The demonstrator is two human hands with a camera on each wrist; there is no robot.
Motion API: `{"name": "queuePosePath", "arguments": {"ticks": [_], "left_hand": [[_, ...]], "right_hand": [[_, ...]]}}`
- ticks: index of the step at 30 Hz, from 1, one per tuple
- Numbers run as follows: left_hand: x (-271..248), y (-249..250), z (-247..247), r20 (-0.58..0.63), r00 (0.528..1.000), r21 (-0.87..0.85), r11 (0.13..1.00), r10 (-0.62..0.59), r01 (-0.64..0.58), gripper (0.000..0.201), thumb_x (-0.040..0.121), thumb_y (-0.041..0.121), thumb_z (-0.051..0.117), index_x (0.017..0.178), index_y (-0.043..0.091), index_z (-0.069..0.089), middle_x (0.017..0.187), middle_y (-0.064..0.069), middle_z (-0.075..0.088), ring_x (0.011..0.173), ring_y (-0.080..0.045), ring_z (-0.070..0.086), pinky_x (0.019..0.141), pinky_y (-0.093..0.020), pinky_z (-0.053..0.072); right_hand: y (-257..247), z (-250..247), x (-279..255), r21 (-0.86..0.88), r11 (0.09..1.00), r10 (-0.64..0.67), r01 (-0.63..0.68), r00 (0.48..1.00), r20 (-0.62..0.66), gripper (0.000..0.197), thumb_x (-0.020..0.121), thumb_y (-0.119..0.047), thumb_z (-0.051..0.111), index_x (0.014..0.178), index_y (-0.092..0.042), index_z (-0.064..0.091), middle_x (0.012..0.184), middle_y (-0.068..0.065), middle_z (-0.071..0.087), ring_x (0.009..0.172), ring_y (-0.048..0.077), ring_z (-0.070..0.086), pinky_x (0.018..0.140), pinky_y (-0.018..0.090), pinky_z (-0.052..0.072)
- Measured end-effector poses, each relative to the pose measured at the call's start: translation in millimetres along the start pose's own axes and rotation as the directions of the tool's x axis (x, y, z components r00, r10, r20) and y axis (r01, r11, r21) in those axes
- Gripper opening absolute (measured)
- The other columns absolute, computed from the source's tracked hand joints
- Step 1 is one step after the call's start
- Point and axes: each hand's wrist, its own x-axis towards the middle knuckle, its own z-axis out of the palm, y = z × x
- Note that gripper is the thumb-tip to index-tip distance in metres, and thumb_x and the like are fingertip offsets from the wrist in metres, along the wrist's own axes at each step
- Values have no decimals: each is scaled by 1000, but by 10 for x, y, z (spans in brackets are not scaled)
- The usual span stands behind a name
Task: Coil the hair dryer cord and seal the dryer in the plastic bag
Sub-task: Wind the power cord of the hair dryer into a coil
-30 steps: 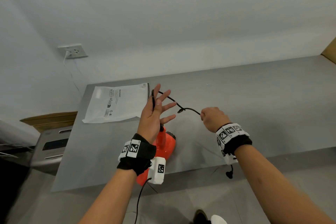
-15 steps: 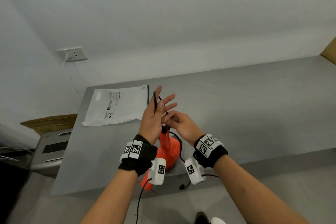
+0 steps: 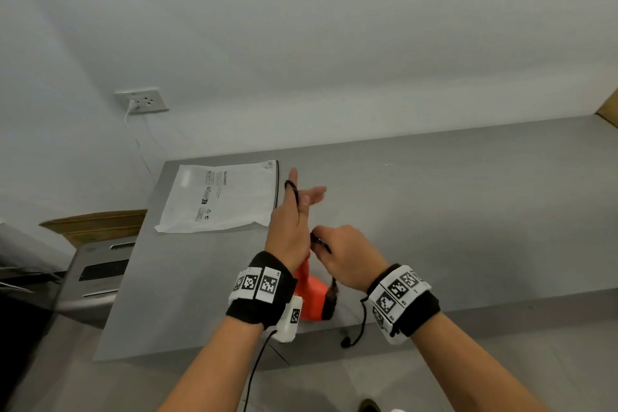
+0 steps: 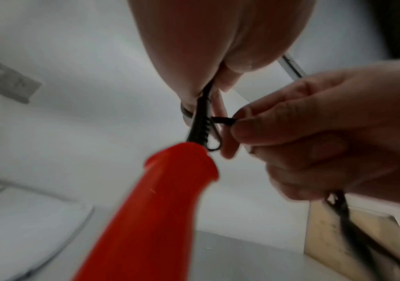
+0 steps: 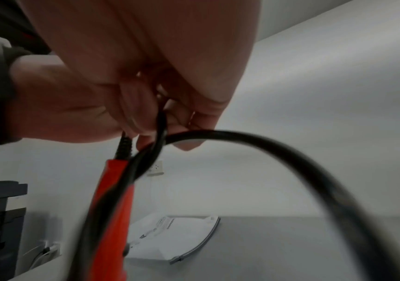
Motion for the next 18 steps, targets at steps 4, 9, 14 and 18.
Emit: {"name": "queuePosePath", "arguments": {"ticks": [4,9,14,18], "left_hand": [[0,107,-43,220,974,259,966,-55,-4,65,106,15,34,159,38,4,74,2,61,59,-13,59,59,-13,48],[26,90,-86,313,947,340,921,78,-188,46,108,31,38,153,24,34,77,0,67,71,-16,67,73,-37,56],[57,218,-181,328,936,269,937,128,-222,22,101,37,54,98,23,71,67,19,63,67,6,61,66,-11,41],[102,203,-393,358,931,221,963,67,-154,11,94,31,68,94,23,76,72,24,69,74,8,63,73,-10,42]], "right_hand": [[-77,-325,-45,-51,999,4,-7,998,-55,12,93,-28,56,91,-20,66,69,-1,67,62,24,61,61,37,50],[-112,-642,8,24,995,96,-94,990,-102,18,83,-27,65,68,-28,57,53,-12,51,55,8,48,61,29,43],[40,-660,-21,535,826,149,-175,985,92,25,92,-21,64,74,-4,57,67,5,63,66,19,62,69,39,51],[129,-641,-169,753,610,135,-246,969,207,31,94,-29,55,86,0,59,76,12,61,67,30,60,63,38,47]]}}
